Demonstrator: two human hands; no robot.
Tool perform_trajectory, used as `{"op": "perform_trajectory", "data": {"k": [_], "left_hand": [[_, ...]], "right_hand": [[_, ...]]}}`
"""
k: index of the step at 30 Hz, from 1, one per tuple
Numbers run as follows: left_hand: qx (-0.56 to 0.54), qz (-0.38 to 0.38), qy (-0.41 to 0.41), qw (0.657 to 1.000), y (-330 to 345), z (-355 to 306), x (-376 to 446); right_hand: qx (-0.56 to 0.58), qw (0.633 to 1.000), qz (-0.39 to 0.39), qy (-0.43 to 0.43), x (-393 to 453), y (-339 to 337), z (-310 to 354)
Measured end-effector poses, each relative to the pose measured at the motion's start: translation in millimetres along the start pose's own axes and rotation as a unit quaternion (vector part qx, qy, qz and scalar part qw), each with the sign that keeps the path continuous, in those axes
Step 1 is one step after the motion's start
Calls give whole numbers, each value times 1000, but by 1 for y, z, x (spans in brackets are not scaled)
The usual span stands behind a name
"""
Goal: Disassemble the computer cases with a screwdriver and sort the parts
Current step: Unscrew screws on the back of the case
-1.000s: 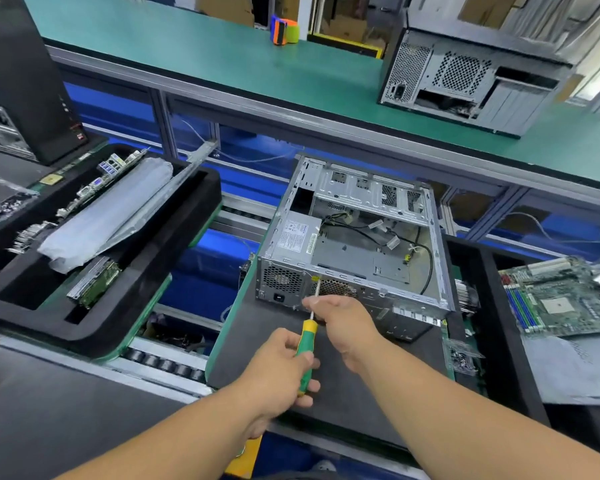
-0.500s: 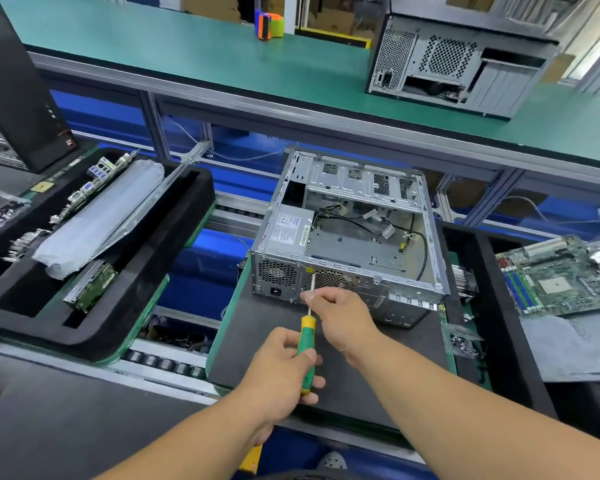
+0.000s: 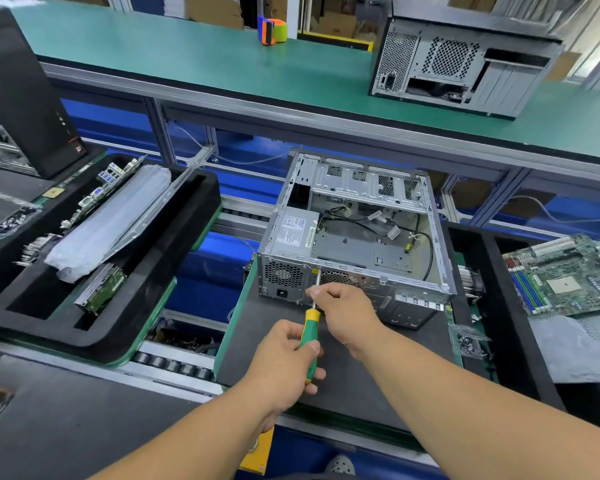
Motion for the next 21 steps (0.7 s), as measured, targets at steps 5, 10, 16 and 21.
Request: {"op": "perform_trajectory", "data": {"k": [5, 10, 16, 21], "left_hand": [[4, -2, 0, 1000, -2, 0, 0], [11, -6, -5, 1000, -1, -2, 2], [173, -86, 60, 979, -10, -13, -1], [162, -93, 56, 981, -8, -15, 0]], "right_hand": [[-6, 1000, 4, -2, -3, 2, 4], [2, 1000, 9, 12, -5, 2, 8], [105, 985, 88, 107, -7, 13, 12], [185, 963, 118, 156, -6, 19, 13]]}}
Point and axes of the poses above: each hand's wrist, its own x-axis towards the middle knuckle, its own y-axis out of the palm, z = x × y, the point moved 5 cm from there along x, towards the middle knuckle, and after that the axes turned 6 degrees about y, right-handed, at the moved point
